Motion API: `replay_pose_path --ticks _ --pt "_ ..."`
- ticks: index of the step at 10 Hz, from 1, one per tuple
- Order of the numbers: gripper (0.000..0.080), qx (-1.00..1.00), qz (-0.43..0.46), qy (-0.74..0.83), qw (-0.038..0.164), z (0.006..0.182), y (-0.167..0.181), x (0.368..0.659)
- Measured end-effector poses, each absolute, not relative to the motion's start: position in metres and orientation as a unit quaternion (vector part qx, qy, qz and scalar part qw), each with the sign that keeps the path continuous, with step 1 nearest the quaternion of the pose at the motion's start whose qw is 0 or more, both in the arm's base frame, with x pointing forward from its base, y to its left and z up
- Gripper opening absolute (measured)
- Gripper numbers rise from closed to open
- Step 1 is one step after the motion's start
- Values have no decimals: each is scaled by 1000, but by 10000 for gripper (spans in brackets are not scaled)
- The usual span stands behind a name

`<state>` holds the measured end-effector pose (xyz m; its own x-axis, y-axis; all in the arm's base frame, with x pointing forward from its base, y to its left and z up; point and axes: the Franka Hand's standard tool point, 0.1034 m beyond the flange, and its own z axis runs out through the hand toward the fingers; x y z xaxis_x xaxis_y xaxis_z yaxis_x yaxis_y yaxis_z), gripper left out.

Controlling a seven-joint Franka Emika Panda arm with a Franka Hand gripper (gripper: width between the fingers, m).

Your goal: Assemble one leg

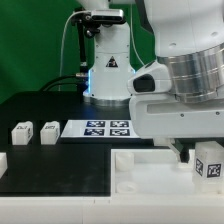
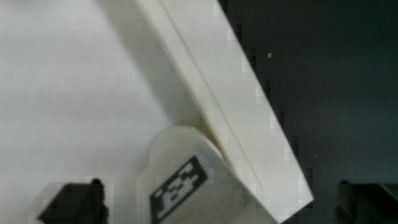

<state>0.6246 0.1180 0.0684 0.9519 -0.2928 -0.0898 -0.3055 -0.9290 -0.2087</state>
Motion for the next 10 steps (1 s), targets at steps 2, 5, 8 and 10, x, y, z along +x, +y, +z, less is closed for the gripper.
replay_pose_path --ticks 2,5,8,10 --pt "649 -995 -13 -19 100 70 115 631" --pt "553 -994 -8 28 105 69 116 630" --pt "300 -983 6 153 104 67 111 630" --pt "300 -944 34 306 118 68 108 630"
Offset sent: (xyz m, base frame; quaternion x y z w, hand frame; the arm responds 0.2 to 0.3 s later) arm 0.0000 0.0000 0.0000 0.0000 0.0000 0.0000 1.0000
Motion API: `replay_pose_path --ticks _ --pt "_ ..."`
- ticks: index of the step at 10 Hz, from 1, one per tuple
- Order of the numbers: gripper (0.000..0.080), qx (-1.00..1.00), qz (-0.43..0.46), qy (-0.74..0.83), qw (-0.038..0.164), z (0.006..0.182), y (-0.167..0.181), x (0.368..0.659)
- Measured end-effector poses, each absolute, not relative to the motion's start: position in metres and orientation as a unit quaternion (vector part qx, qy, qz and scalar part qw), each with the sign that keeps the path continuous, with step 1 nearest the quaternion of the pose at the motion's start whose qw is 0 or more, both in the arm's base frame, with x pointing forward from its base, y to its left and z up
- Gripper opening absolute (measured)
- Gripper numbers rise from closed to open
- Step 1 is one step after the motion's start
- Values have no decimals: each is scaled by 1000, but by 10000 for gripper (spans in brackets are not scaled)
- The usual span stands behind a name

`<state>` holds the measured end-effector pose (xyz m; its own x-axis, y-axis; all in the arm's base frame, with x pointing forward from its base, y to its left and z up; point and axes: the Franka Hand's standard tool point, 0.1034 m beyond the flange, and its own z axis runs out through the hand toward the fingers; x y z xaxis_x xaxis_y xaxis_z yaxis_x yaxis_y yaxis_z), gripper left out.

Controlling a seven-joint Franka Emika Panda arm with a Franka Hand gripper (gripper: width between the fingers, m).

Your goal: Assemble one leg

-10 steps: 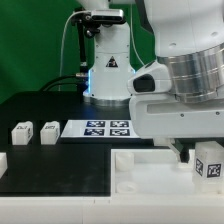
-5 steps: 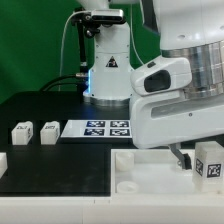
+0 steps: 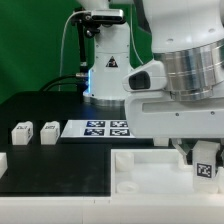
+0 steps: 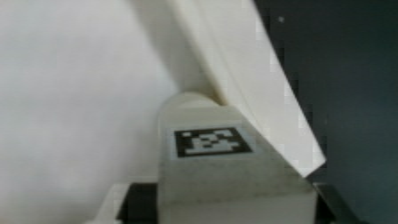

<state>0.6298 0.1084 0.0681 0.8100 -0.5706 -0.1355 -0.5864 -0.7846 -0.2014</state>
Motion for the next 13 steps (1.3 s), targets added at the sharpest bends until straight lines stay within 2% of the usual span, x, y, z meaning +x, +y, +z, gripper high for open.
replay_pose_path --ticks 2,3,7,9,10,11,12,13 --pt "300 -866 69 479 129 67 109 628" --pt "299 -829 84 538 128 67 112 626" --pt "298 -718 113 674 131 68 116 628" --pt "297 -737 110 654 134 67 116 628" --pt "482 -742 109 648 133 67 116 627" --pt "602 -771 104 614 134 64 116 624" --pt "602 -827 86 541 128 64 117 623" --pt "639 -866 71 480 120 65 121 623"
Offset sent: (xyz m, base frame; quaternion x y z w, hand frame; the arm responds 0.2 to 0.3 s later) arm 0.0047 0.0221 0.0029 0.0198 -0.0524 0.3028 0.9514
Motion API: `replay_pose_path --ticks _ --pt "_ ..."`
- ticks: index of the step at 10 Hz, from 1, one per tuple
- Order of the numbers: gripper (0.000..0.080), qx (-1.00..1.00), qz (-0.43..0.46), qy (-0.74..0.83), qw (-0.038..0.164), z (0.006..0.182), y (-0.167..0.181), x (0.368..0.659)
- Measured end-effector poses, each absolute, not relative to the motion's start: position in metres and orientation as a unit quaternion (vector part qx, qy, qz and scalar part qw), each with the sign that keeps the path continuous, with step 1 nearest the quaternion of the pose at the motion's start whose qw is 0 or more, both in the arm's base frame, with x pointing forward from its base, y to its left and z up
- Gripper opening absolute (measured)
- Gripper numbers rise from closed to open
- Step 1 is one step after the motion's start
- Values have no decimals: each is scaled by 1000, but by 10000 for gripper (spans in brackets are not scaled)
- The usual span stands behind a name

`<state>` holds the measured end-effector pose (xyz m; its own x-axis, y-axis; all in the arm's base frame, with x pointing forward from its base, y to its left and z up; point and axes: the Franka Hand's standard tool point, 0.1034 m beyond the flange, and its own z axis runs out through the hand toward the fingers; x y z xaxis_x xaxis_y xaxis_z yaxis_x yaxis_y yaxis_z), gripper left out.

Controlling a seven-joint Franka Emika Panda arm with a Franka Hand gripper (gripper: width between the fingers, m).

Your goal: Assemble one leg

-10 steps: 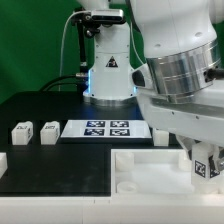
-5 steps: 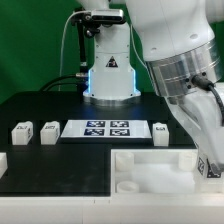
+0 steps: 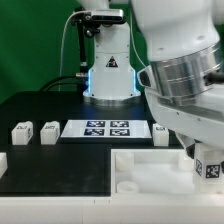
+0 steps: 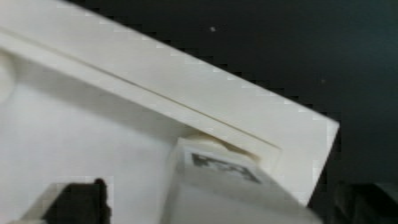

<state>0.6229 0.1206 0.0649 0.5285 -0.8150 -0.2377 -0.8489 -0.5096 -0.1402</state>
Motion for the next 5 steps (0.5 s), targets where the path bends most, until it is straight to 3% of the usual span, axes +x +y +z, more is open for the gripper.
replay_pose_path --ticks 4,5 --pt "649 -937 49 321 129 63 116 623" --pt "649 -969 24 218 116 65 113 626"
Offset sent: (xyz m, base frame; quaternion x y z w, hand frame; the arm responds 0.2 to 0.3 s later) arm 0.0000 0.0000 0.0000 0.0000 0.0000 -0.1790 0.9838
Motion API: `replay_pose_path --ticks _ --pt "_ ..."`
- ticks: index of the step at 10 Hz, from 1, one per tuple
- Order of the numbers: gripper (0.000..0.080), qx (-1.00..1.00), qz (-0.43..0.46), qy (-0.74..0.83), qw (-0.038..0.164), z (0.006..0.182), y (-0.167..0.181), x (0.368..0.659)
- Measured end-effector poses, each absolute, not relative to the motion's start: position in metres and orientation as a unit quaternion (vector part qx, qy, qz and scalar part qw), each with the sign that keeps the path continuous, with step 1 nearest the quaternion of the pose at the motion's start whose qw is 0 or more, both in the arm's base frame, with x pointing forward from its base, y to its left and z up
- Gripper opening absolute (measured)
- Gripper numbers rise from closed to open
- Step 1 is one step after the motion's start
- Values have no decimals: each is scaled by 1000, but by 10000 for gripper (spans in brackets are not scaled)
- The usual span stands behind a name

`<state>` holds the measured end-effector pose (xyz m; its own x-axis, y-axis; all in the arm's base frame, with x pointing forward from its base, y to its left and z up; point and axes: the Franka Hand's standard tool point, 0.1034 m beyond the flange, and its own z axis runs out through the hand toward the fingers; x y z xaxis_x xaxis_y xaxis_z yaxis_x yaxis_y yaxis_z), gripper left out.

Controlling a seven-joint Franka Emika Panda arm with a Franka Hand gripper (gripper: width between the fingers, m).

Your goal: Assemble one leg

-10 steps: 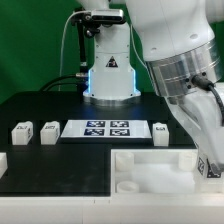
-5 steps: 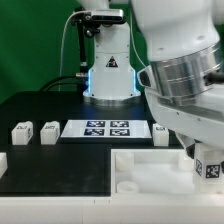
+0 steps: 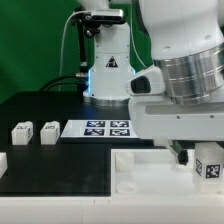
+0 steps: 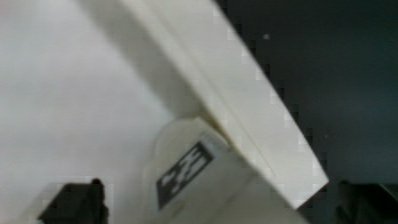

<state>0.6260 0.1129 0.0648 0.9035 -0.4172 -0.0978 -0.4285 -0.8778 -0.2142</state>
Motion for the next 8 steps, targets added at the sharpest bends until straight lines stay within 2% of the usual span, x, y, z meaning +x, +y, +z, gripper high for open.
replay_pose_path --ticks 2,3,4,5,6,7,8 --pt "649 -988 -1 107 112 66 110 631" --pt "649 -988 -1 106 112 66 110 631" --pt "527 -988 0 107 112 66 110 631" --pt "369 -984 3 133 114 66 111 630" --pt "369 -978 8 175 114 66 111 630" --pt "305 -968 12 224 113 66 109 631" --pt "305 -961 16 251 112 66 108 631"
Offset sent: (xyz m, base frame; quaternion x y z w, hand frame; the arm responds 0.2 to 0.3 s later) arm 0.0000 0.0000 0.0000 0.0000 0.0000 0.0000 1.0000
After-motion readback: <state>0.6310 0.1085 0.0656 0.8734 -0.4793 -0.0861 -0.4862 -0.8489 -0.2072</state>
